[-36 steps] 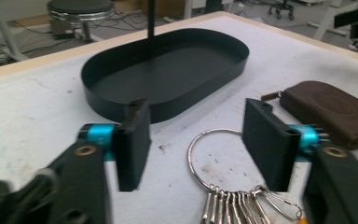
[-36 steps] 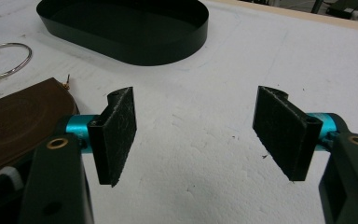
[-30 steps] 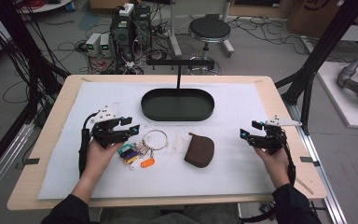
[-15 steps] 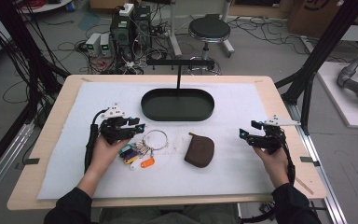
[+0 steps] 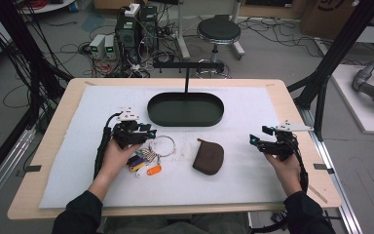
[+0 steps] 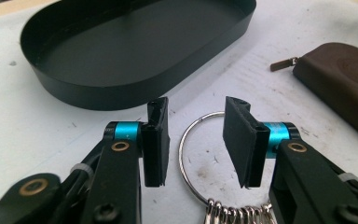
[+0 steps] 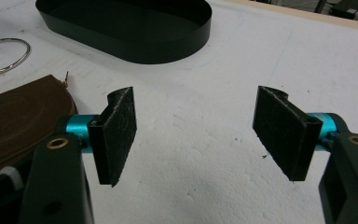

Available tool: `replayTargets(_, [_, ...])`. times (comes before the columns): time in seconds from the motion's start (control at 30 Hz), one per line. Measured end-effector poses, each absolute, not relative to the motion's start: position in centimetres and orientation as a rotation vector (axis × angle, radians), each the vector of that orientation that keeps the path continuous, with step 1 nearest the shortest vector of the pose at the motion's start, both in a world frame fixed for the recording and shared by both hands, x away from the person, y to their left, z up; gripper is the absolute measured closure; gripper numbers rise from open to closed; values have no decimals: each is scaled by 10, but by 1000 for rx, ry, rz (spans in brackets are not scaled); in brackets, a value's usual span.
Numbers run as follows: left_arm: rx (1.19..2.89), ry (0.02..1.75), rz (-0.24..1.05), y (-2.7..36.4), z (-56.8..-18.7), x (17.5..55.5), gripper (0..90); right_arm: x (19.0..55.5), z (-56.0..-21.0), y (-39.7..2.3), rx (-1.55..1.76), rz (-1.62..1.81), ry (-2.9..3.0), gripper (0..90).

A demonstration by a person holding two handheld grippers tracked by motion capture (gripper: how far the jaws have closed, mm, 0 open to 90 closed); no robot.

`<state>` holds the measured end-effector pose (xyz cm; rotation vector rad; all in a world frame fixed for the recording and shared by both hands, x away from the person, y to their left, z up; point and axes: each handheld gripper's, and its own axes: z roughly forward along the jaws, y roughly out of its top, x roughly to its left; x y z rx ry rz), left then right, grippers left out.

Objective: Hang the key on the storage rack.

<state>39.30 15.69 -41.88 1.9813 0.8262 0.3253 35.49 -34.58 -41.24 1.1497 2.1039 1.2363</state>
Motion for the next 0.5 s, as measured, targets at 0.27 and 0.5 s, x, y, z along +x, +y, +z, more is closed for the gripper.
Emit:
replayTargets(0.27, [2035,854,308,151,-428,400,662,355,-413,-345,1139,1233,2111,309])
replayTargets(0.5, [2061,879,285,148,-436,405,682,355,-413,-344,1146,1230,2117,309])
